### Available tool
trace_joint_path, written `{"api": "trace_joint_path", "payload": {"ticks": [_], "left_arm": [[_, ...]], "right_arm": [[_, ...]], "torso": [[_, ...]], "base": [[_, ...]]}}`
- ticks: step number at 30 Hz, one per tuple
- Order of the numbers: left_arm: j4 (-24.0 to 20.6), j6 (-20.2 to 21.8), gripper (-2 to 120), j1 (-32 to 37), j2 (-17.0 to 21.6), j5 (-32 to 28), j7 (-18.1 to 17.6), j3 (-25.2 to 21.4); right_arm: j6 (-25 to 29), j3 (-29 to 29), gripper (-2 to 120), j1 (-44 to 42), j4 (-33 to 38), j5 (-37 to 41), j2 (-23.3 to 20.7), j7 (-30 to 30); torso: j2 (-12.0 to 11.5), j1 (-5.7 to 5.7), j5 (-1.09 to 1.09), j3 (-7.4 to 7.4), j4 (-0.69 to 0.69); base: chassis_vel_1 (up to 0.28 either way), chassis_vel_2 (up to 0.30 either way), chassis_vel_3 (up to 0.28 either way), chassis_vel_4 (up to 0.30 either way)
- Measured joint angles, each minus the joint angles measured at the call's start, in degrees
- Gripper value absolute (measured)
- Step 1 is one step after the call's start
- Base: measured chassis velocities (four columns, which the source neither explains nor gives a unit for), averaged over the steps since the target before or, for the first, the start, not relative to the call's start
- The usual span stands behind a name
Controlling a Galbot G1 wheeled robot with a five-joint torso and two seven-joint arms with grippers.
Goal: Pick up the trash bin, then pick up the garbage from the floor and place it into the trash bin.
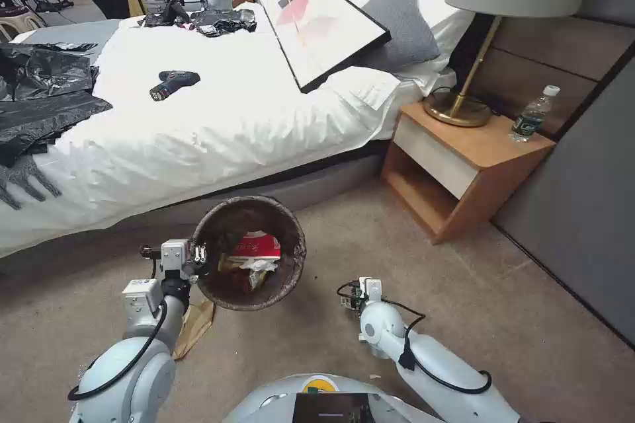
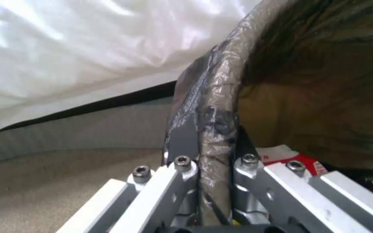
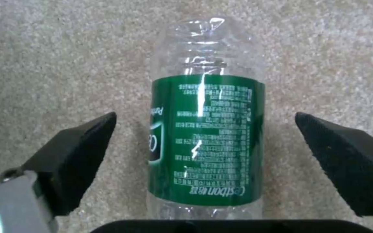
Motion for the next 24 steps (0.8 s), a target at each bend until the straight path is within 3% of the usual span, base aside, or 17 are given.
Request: {"api": "trace_joint_path", "payload": {"ticks": [3,16,20,24], "left_arm": [[0.2,0.0,4,-0.2,0.0,0.0,0.0,0.0],[0.7,-0.1,4,-0.6,0.2,-0.2,0.1,0.1],[0.7,-0.1,4,-0.7,0.3,-0.3,0.1,0.1],[0.7,-0.1,4,-0.6,0.3,-0.3,0.1,0.1]], "right_arm": [[0.2,0.1,90,0.1,-0.5,0.0,0.2,-0.4],[1.1,0.6,39,0.4,-2.4,0.1,0.8,-1.4],[1.2,0.8,29,0.4,-2.6,0.2,1.0,-1.5],[1.2,0.9,28,0.4,-2.5,0.2,0.9,-1.5]], "torso": [[0.0,0.00,0.00,0.00,0.00],[0.0,0.00,-0.01,0.00,0.00],[0.0,0.00,-0.01,0.00,0.00],[0.0,0.00,-0.01,0.00,0.00]], "base": [[0.000,0.000,0.000,0.000],[0.000,0.000,0.000,0.000],[0.000,0.000,0.000,0.000],[0.000,0.000,0.000,0.000]]}}
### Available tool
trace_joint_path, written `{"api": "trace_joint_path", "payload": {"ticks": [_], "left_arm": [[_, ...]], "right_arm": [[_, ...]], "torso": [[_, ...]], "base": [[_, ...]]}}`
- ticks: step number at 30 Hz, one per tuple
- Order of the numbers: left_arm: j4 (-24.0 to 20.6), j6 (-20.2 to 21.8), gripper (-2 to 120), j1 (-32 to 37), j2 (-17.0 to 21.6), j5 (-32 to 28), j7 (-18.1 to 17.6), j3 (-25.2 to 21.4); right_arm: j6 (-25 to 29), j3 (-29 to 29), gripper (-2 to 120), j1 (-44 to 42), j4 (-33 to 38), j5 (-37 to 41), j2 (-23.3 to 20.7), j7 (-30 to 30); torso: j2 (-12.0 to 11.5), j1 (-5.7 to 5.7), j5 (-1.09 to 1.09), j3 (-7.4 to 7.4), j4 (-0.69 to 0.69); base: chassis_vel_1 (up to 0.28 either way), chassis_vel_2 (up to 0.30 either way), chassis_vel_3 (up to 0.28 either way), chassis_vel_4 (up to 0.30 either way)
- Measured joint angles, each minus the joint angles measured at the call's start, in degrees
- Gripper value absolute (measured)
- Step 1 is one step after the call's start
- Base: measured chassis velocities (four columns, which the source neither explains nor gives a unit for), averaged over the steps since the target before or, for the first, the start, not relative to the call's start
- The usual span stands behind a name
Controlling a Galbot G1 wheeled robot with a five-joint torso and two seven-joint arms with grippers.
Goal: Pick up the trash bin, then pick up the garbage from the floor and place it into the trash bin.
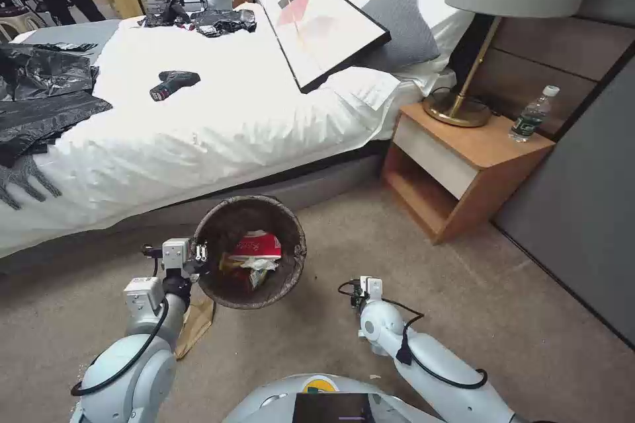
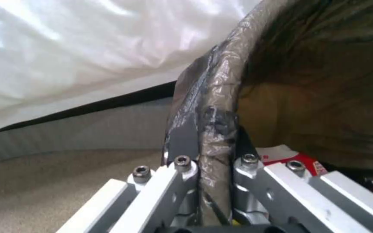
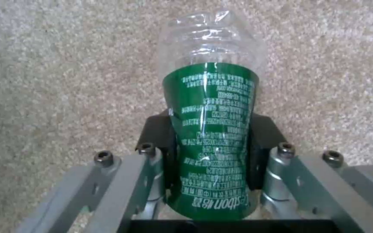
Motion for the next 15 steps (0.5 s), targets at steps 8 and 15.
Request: {"api": "trace_joint_path", "payload": {"ticks": [8,15], "left_arm": [[-0.1,0.0,4,0.1,0.0,0.0,0.0,0.0],[-0.3,0.0,4,0.2,0.1,-0.1,0.0,0.0]], "right_arm": [[0.5,1.1,28,-1.1,4.8,-1.5,-1.8,-0.6],[0.7,2.6,28,-3.4,16.7,-2.0,-6.7,-0.1]], "torso": [[0.0,0.00,0.02,0.00,0.01],[0.0,0.00,0.02,0.00,0.00]], "base": [[0.000,0.000,0.000,0.000],[0.000,0.000,0.000,0.000]]}}
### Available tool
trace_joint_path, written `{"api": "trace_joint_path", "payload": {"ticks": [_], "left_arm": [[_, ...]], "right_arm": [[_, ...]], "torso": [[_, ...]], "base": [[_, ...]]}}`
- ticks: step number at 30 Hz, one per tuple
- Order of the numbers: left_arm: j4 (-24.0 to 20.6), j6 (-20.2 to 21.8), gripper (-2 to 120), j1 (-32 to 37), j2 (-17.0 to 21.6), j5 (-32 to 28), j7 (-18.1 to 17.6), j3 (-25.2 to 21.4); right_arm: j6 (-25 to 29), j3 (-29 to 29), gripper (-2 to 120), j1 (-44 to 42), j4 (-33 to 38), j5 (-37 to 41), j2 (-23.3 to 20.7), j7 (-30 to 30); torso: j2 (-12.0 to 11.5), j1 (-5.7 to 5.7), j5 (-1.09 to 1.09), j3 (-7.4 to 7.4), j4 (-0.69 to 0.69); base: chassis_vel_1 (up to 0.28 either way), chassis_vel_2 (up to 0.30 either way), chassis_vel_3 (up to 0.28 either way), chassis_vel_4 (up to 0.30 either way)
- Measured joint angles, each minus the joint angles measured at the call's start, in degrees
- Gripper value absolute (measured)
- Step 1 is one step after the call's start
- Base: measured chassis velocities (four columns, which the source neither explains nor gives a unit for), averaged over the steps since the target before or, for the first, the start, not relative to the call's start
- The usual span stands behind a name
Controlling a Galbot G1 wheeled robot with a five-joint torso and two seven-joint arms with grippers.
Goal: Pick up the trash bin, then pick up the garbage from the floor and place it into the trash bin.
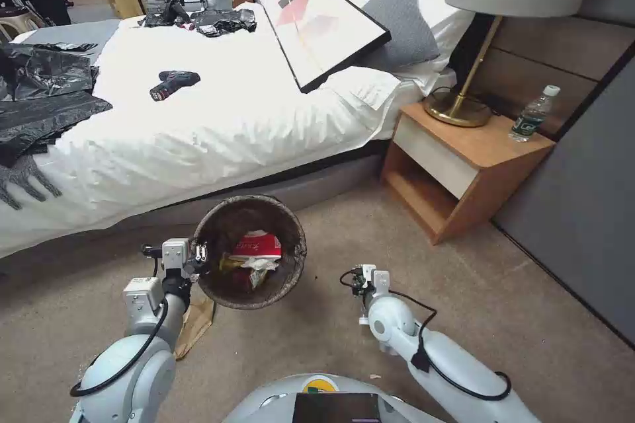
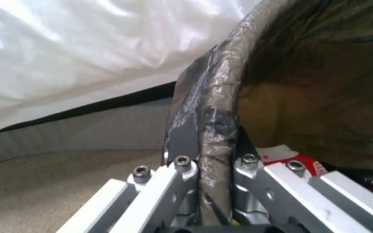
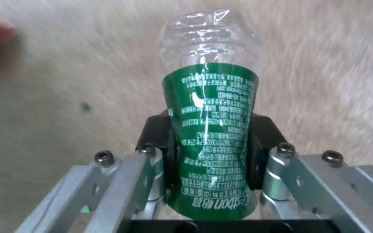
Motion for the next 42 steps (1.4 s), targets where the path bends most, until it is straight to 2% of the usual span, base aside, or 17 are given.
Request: {"api": "trace_joint_path", "payload": {"ticks": [2,5,6,12,16,20,25,30,35,37,42], "left_arm": [[0.0,0.0,4,0.0,0.0,0.0,0.0,0.0],[-0.1,0.0,4,0.1,0.0,0.0,0.0,0.0],[-0.1,0.0,4,0.1,0.0,0.0,0.0,0.0],[-0.2,0.1,4,0.3,0.0,0.0,0.0,-0.1],[-0.3,0.1,4,0.3,0.1,0.0,0.0,-0.2],[-0.3,0.2,4,0.3,0.1,-0.2,0.0,-0.4],[-0.3,0.3,4,0.3,-0.2,0.0,0.0,-0.3],[-0.3,0.3,4,0.4,-0.2,0.1,0.0,-0.2],[-0.4,0.3,4,0.6,-0.1,0.3,0.0,-0.2],[-0.8,0.5,4,0.7,0.0,0.3,0.0,-0.2],[-0.9,0.6,4,0.8,0.1,0.4,0.1,-0.2]], "right_arm": [[0.0,0.2,28,-0.2,1.6,0.0,-0.6,0.2],[0.3,0.9,28,-0.4,8.4,0.2,-3.0,1.2],[0.3,0.9,28,-0.4,8.4,0.2,-3.0,1.2],[0.2,2.4,28,0.4,18.5,1.1,-7.4,1.2],[0.3,2.5,28,0.6,19.3,1.1,-7.9,1.1],[0.6,4.2,28,2.5,28.7,3.0,-14.0,-1.8],[0.8,6.5,28,4.0,34.9,4.8,-16.6,-3.1],[0.7,7.0,28,5.4,38.1,6.2,-17.4,-4.6],[0.8,6.5,28,8.0,40.0,6.8,-17.9,-9.8],[0.6,5.3,28,11.0,40.4,7.5,-18.4,-13.1],[-0.2,2.9,28,17.2,40.6,11.1,-18.4,-14.5]], "torso": [[0.0,0.00,-0.01,0.00,-0.01],[0.0,0.00,0.00,0.00,0.00],[0.0,0.00,0.00,0.00,0.00],[0.0,0.00,0.00,0.00,0.00],[0.0,0.00,0.01,0.00,0.00],[0.0,0.00,0.01,0.00,-0.01],[0.0,0.00,0.00,0.00,0.00],[0.0,0.00,0.00,0.00,0.00],[0.0,0.00,0.00,0.00,0.00],[0.0,0.00,0.00,0.00,0.00],[0.0,0.00,-0.01,0.00,0.01]], "base": [[0.000,0.000,0.000,0.000],[0.000,0.000,0.000,0.000],[0.000,0.000,0.000,0.000],[0.000,0.000,0.000,0.000],[0.000,0.000,0.000,0.000],[0.000,0.000,0.000,0.000],[0.000,0.000,0.000,0.000],[0.000,0.000,0.000,0.000],[0.000,0.000,0.000,0.000],[0.000,0.000,0.000,0.000],[0.000,0.000,0.000,0.000]]}}
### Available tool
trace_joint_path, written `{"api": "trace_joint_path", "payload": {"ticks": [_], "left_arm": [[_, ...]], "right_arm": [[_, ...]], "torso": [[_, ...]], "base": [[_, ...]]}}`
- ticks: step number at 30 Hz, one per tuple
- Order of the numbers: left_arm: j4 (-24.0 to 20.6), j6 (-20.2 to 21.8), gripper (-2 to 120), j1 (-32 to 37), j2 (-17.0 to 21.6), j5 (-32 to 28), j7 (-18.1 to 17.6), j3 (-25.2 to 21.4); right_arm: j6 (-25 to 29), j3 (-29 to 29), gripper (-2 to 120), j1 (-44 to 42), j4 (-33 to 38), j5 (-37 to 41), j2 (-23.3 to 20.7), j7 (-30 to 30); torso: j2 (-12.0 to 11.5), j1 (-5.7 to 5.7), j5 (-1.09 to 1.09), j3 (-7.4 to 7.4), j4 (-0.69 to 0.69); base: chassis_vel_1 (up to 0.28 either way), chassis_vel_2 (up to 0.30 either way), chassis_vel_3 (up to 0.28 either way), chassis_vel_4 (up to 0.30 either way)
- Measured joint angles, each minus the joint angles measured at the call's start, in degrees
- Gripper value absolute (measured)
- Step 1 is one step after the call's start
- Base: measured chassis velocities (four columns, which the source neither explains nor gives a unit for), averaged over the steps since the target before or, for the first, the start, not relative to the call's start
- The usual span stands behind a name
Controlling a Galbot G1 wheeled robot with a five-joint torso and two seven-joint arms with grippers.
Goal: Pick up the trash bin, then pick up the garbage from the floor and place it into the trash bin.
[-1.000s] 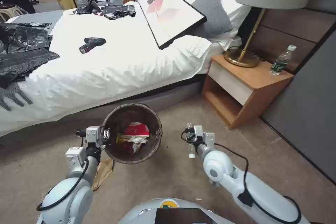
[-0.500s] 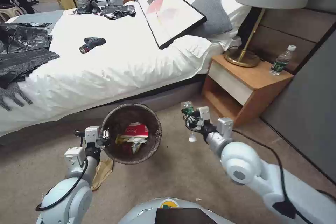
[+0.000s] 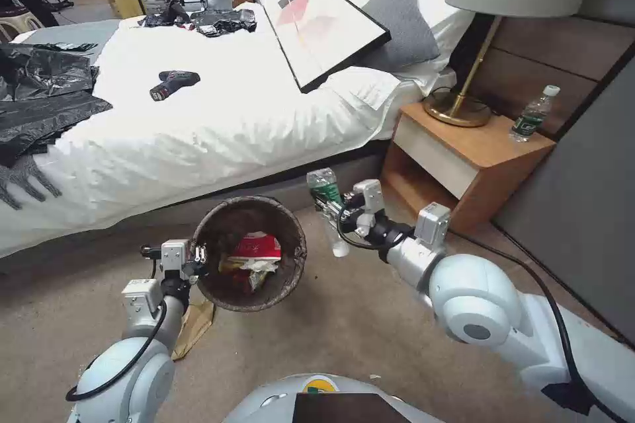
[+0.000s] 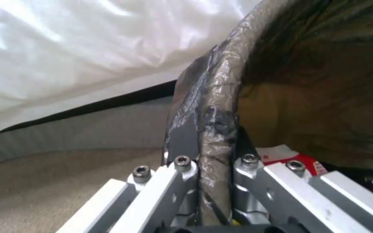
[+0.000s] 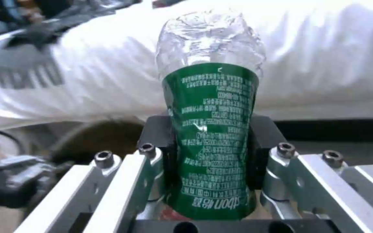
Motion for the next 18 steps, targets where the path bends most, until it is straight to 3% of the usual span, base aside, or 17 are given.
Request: {"api": "trace_joint_path", "payload": {"ticks": [11,18], "left_arm": [[-0.2,0.1,4,0.0,-0.3,0.4,0.1,0.2],[-0.2,0.1,4,-0.1,-0.3,0.6,0.1,0.3]], "right_arm": [[-2.3,-5.6,28,7.7,-1.0,2.9,1.6,-5.1],[-2.4,-13.0,28,12.5,-4.3,1.8,7.1,-4.4]], "torso": [[0.0,0.00,0.00,0.00,-0.01],[0.0,0.00,0.00,0.00,0.01]], "base": [[0.000,0.000,0.000,0.000],[0.000,0.000,0.000,0.000]]}}
